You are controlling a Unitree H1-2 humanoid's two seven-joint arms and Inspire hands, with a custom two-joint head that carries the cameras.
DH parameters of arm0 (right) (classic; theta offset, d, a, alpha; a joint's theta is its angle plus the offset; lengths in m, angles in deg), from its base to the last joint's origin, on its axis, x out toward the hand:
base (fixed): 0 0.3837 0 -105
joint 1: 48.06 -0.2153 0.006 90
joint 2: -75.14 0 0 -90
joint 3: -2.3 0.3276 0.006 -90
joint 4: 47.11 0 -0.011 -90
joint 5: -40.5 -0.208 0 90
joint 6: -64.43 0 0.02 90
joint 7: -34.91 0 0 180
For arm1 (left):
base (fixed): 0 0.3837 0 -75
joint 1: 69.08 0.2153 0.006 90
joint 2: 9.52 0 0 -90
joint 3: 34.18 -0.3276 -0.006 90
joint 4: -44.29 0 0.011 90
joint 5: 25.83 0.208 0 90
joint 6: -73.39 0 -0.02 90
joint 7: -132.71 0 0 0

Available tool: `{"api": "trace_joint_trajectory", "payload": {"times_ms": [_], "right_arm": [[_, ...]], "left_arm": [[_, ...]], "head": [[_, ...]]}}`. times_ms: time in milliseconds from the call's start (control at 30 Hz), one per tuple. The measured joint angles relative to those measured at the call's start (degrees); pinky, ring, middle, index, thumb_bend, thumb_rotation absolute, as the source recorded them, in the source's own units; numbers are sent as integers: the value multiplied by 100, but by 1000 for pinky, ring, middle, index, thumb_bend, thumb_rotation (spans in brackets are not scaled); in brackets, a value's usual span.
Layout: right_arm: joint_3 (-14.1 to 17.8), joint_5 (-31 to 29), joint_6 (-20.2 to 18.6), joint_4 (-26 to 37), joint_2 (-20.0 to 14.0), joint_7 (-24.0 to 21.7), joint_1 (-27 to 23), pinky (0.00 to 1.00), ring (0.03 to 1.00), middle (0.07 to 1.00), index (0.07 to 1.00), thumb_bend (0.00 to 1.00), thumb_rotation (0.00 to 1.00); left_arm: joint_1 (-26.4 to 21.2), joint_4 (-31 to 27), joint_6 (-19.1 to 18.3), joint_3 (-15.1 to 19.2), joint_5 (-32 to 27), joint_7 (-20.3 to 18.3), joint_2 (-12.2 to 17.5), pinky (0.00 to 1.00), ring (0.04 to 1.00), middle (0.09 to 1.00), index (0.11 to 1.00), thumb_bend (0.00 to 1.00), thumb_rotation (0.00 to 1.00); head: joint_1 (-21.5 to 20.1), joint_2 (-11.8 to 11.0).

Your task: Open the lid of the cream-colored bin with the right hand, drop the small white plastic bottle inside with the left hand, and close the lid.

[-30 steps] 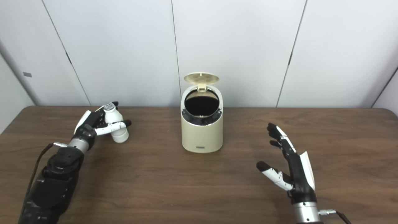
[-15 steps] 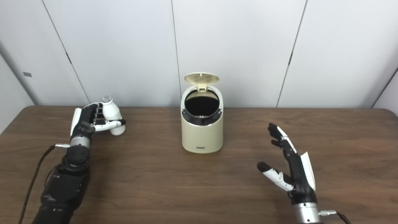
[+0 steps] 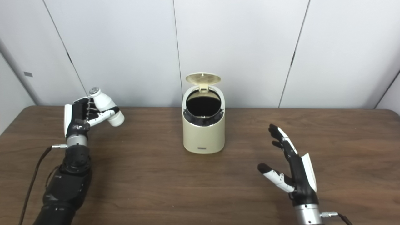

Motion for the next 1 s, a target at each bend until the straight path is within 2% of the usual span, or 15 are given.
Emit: {"api": "trace_joint_trajectory", "payload": {"times_ms": [300, 333, 467, 600, 733, 1000], "right_arm": [[-1, 24, -2, -6, 8, 1, -4, 809, 876, 878, 881, 896, 787], [-1, 20, -2, -6, 9, 1, -4, 813, 878, 879, 883, 894, 782], [-2, 24, -2, -6, 10, 1, -2, 812, 877, 879, 882, 882, 784], [-6, 34, -2, -18, 13, 4, -10, 812, 876, 877, 879, 877, 784], [-8, 64, -1, -26, 31, 14, -20, 809, 873, 875, 878, 884, 791], [-20, 110, 2, -74, 65, 80, -68, 831, 882, 874, 876, 893, 795]], "left_arm": [[349, -707, 160, -77, 2, -193, -30, 355, 397, 466, 491, 523, 0], [423, -815, 250, -120, 15, -220, -32, 354, 426, 467, 487, 515, 0], [702, -1525, 405, -323, 212, -335, -66, 418, 491, 494, 452, 503, 0], [793, -1891, 545, -447, 331, -501, -90, 490, 522, 501, 430, 499, 0], [847, -2285, 670, -571, 435, -673, -121, 494, 525, 504, 427, 498, 0], [896, -2951, 1192, -843, 599, -985, -220, 525, 538, 491, 424, 496, 0]], "head": [[0, -26], [0, -26], [0, -44], [0, -79], [-9, -105], [-26, -141]]}}
